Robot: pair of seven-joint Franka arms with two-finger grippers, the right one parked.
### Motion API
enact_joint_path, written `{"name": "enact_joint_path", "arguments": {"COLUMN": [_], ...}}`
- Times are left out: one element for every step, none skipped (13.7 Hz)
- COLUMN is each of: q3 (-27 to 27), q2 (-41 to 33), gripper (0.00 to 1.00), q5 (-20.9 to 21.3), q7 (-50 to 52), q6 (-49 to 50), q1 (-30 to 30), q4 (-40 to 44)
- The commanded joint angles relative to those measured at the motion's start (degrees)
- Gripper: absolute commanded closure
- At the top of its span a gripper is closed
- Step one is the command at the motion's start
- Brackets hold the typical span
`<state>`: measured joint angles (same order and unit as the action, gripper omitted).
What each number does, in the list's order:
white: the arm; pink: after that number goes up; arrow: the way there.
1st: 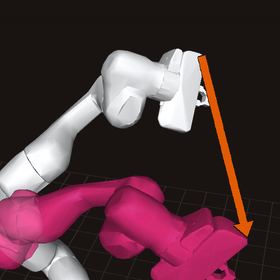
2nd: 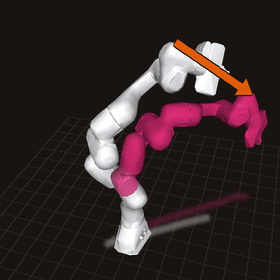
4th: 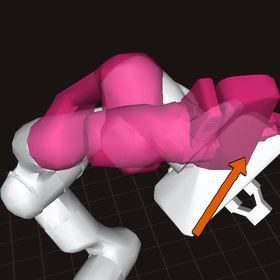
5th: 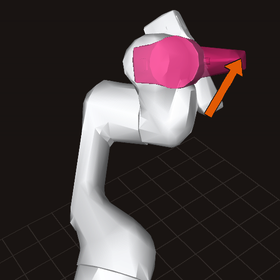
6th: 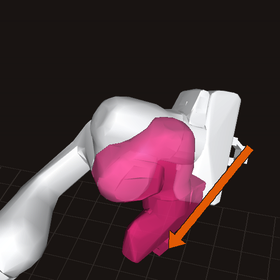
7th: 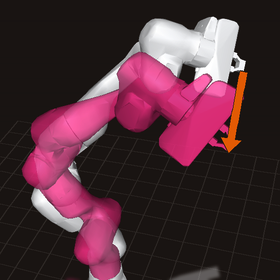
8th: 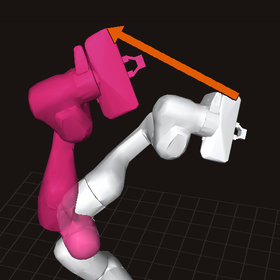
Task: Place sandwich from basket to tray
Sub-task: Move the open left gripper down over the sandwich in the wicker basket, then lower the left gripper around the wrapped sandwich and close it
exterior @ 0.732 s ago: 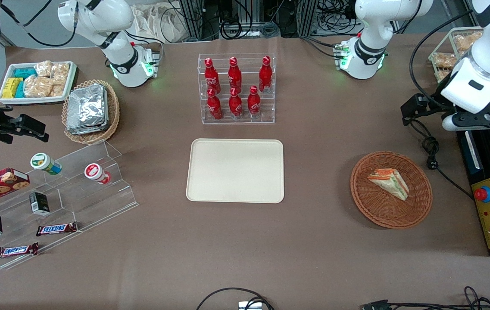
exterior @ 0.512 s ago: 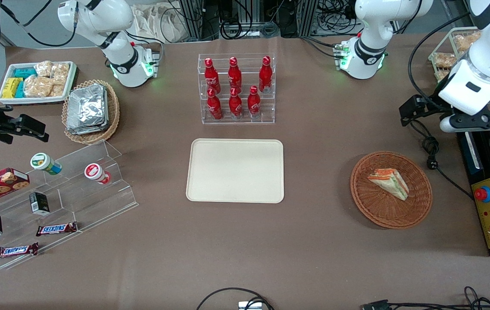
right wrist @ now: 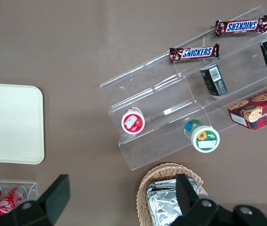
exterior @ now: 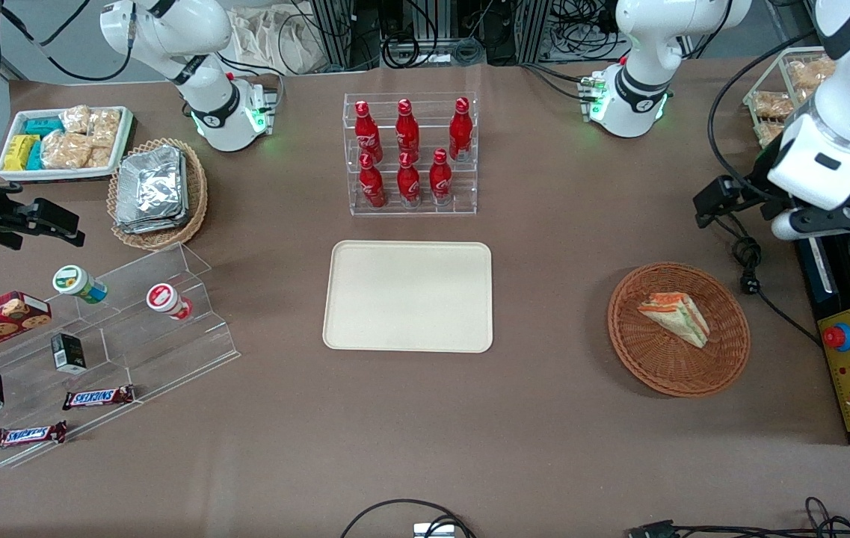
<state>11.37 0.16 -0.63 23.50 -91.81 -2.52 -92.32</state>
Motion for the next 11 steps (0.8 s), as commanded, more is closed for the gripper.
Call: {"name": "enact_joint_path", "arguments": {"q3": [-2.13,-3.8,-4.94,-6.0,-7.4,-8.37,-8.64,-8.73,-8.73,-8.65,-8.73], "q2": [4.66,6.24,7.04,7.14,7.05,6.79,6.7,7.31,8.71,9.85,11.52], "gripper": [0.0,0.0,0.0,0.0,0.0,0.0,0.0,0.0,0.0,0.0,0.0], "q5": [-1.04,-0.69,-0.6,-0.6,-0.25,-0.16,-0.16,-0.25,-0.16,-0.16,-0.16], "q7": [13.54,16.81,18.49,19.29,20.52,20.62,21.23,23.67,25.78,27.11,28.08], "q6": [-2.67,-3.63,-5.64,-8.45,-12.22,-16.69,-21.44,-25.14,-28.48,-31.21,-33.42], "q1": [-0.21,-0.12,-0.12,-0.21,-0.21,-0.12,-0.12,-0.12,-0.12,-0.03,-0.03], "q4": [-0.22,-0.75,-2.32,-4.95,-8.54,-12.67,-16.36,-18.49,-20.42,-21.83,-22.81]}}
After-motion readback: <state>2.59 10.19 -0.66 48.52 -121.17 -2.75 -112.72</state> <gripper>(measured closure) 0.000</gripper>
